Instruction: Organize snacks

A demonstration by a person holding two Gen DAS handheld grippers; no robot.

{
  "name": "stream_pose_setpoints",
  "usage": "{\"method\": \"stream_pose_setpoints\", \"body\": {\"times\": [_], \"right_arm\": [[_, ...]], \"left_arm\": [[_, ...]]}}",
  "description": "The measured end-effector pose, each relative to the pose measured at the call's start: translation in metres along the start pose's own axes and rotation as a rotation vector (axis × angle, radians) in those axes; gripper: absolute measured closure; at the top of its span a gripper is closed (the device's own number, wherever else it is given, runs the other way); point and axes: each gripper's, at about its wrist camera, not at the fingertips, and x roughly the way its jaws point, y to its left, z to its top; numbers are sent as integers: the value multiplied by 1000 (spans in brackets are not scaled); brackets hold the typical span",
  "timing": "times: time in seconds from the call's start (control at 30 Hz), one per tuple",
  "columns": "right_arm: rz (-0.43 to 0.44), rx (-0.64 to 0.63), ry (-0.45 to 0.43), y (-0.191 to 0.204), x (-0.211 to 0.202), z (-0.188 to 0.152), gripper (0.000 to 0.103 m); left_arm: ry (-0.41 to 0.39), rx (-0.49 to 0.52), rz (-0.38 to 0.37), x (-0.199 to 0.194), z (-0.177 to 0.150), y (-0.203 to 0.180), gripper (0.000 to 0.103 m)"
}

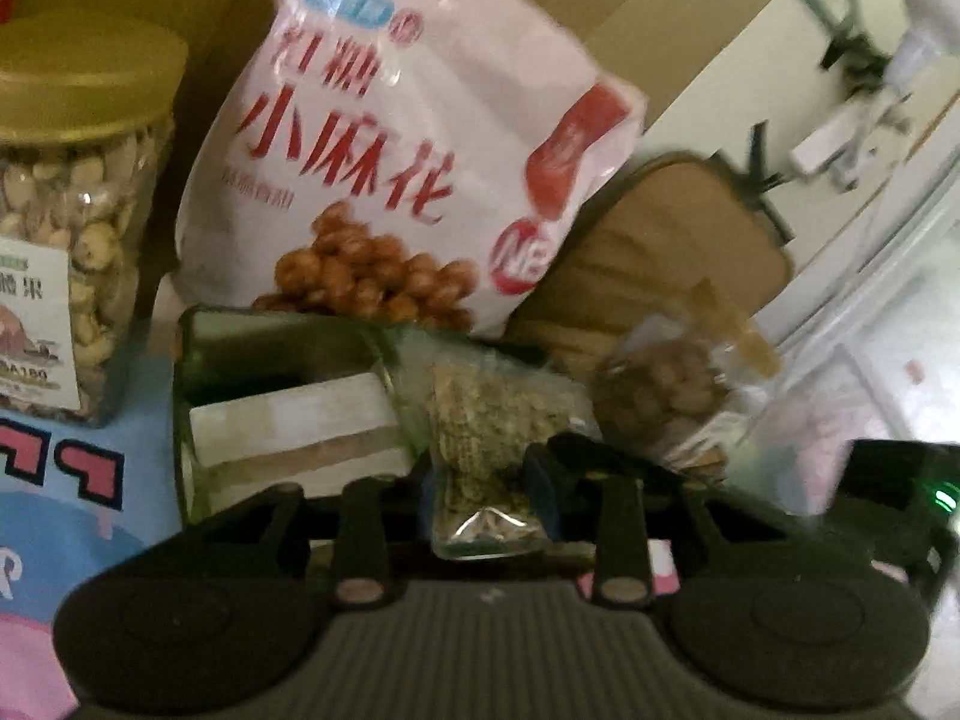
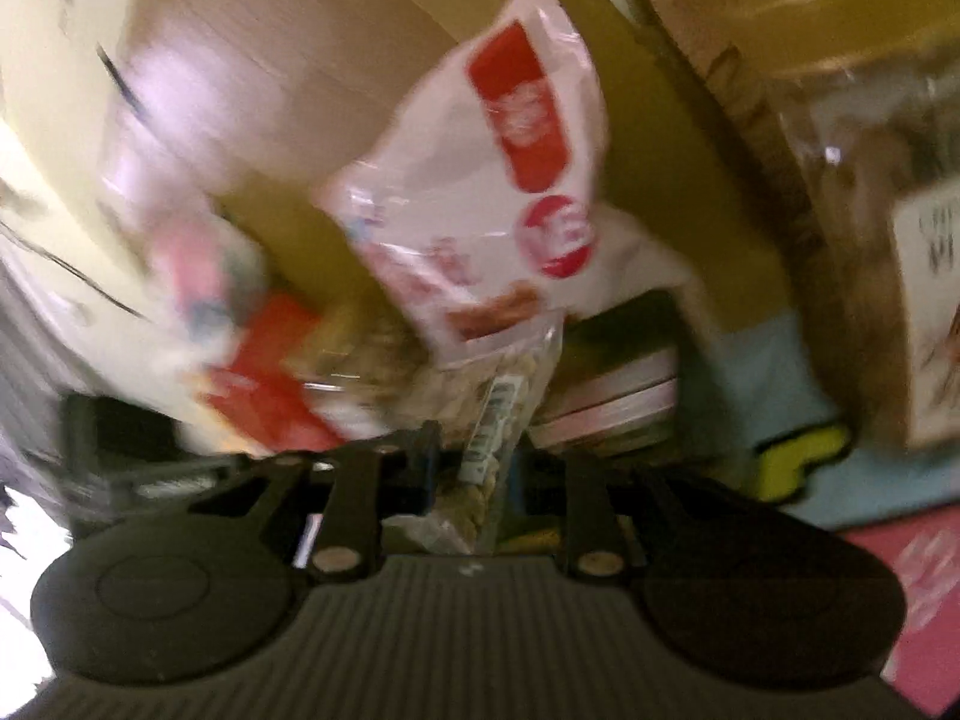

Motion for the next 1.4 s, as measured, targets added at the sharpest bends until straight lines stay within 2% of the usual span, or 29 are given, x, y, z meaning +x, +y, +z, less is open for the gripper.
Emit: {"method": "stream_pose_setpoints", "body": {"times": [0.07, 0.13, 0.3, 0.4, 0.47, 0.53, 0.73, 0.93, 1.07, 1.2, 1.4], "right_arm": [[-136, -167, -39, 21, 1, -9, 53], [-182, -244, -87, 33, -4, -18, 50], [-216, -225, -172, 33, -21, -31, 50], [-265, -227, -222, 37, -30, -32, 50], [-253, -209, -238, 38, -38, -30, 50], [-236, -181, -255, 39, -47, -33, 50], [-191, -117, -270, 47, -73, -66, 50], [-164, -53, -250, 58, -94, -104, 50], [-150, -6, -234, 63, -108, -126, 50], [-148, 31, -207, 69, -120, -148, 50], [-166, 23, -176, 81, -138, -178, 50]], "left_arm": [[-10, -1, 7, 3, -1, 0, 69], [-26, 9, 23, 4, -3, -3, 68], [-35, 19, 111, 1, -3, -14, 68], [-56, 35, 163, -10, -5, -24, 67], [-77, 55, 191, -20, -9, -32, 67], [-92, 58, 192, -33, -14, -37, 61], [-134, 68, 208, -69, -38, -48, 60], [-157, 96, 299, -94, -74, -65, 59], [-184, 156, 369, -107, -109, -82, 51], [-163, 183, 428, -111, -143, -89, 49], [-148, 193, 502, -120, -179, -92, 41]]}}
